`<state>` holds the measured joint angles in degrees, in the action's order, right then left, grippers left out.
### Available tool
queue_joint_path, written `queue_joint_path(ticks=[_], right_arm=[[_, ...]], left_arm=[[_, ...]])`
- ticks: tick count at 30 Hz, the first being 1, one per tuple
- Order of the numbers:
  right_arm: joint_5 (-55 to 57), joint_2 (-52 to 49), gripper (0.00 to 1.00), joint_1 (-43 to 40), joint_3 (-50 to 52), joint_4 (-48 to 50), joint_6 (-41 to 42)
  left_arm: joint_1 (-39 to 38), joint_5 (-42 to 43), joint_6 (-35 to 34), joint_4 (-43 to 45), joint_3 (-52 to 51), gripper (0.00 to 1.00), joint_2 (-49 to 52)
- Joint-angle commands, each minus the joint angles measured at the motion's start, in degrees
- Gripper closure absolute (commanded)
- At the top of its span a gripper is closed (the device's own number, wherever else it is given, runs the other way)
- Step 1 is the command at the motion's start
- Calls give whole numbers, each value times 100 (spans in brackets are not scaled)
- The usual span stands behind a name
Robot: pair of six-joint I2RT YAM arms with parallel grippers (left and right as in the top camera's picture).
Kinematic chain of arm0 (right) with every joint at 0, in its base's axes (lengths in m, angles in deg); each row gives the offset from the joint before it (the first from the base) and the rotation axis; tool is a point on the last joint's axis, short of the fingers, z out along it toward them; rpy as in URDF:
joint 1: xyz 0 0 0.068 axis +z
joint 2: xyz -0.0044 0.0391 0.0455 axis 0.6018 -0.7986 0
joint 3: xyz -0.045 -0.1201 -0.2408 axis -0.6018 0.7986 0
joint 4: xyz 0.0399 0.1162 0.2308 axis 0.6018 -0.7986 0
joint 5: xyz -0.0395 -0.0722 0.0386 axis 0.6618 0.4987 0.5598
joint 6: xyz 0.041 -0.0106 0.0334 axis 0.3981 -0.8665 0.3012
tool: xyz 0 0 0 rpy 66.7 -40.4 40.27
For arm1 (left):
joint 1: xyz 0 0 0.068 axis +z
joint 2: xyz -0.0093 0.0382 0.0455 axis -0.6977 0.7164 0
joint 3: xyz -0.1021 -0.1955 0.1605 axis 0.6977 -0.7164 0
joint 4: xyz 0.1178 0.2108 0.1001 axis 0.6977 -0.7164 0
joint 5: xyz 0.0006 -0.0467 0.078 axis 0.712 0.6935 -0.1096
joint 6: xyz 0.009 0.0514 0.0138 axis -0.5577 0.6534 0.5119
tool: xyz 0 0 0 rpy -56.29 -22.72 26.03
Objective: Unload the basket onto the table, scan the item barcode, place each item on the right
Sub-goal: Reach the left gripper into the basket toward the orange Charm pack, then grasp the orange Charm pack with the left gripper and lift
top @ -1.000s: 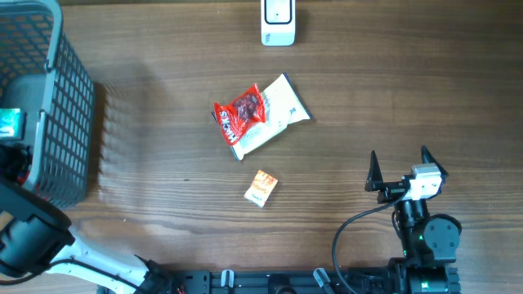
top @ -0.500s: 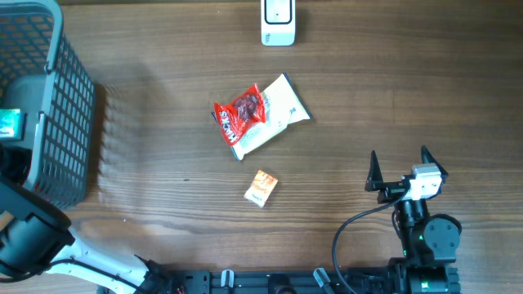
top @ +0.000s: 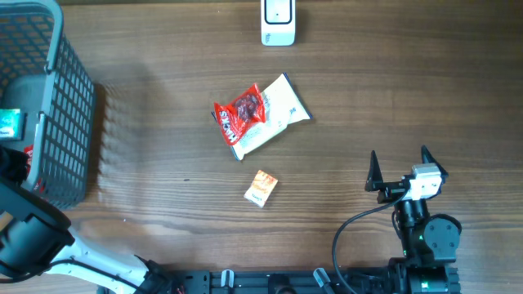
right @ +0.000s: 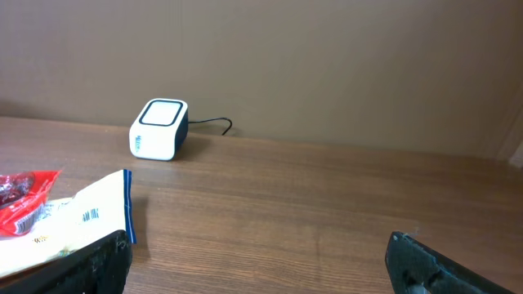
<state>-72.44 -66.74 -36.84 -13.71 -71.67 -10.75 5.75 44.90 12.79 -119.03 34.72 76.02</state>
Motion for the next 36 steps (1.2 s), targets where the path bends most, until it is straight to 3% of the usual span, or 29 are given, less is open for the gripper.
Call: queue_joint_path(ticks=[1,6,12,26,30,33,36], right_arm=[[96,15,0,-37,4,11,87],[96,15,0,-37,4,11,90],[96,15,0,-37,4,11,87],[96,15,0,-37,4,11,87],[96,15,0,-37,4,11,87],[96,15,0,-37,4,11,87],[98,15,0,-37,4,11,87]], left_arm=[[48,732,195,-52,-59,96,90],[7,1025,599,-142,-59,96,87],[-155,1027,581,-179,-4,96,-164],[-857,1025,531,105,372,96,-2747],[-1078,1071,-15,-2,372,96,-3346],[-1239,1810,-490,-317,372,96,-3617],[-1526,3563,-514,-575,369,96,-3670]])
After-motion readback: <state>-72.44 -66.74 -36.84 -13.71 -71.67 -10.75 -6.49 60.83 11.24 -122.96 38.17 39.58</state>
